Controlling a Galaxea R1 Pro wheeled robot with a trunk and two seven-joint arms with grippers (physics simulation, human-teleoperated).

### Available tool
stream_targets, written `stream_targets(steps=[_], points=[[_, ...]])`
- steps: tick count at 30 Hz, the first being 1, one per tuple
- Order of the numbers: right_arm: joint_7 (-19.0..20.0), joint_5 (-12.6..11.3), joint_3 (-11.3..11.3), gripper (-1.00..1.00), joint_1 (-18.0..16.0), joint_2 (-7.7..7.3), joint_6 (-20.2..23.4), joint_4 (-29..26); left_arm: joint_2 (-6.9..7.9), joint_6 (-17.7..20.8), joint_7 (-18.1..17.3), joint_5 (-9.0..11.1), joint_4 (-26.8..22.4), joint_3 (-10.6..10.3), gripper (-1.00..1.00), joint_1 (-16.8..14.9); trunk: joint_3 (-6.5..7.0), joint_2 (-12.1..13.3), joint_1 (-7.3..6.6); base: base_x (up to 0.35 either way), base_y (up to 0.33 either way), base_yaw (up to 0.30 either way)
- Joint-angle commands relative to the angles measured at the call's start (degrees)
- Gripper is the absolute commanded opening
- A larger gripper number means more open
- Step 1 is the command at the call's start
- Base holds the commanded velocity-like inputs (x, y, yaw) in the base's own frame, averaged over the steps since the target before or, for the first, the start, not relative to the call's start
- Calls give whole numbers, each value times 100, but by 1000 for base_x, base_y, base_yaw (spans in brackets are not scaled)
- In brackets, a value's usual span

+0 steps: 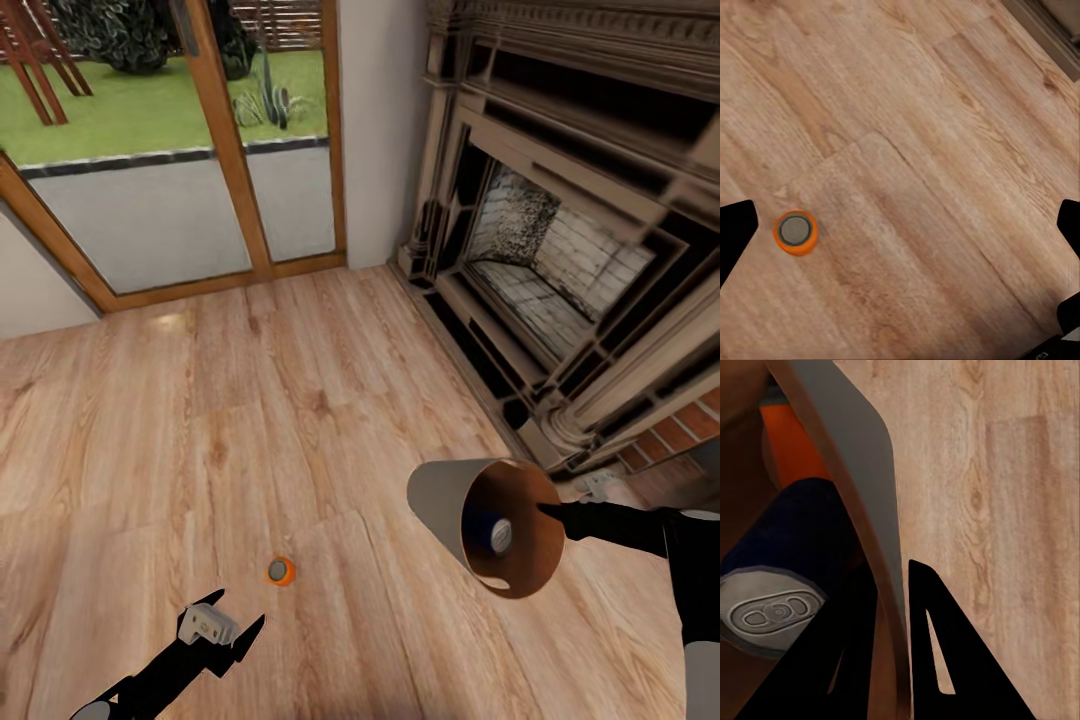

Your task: Put the three can of soda from the living room inside the tash can in the kitchen.

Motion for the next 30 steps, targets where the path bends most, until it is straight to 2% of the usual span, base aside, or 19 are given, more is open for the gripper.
stream_targets(steps=[1, 14, 21, 30], points=[[32, -39, 2, -100, -2, 5, 48, -2, 0, 1, 0, 3, -2, -1, 100, 0, 0, 0, 0, 98, 298, 0], [32, -7, 8, -100, -2, 3, 48, -2, 0, -6, 0, -1, 2, -5, 100, 0, 0, 0, 0, 96, 296, 0], [32, -33, 6, -100, -2, 3, 48, -2, 0, -16, 0, -1, -1, -4, 100, 0, 0, 0, 0, 55, 52, 0], [34, -36, 1, -100, -2, -20, 48, -2, -5, -2, 0, -17, -3, -7, 100, 0, 0, 0, 0, 274, 73, 0]])
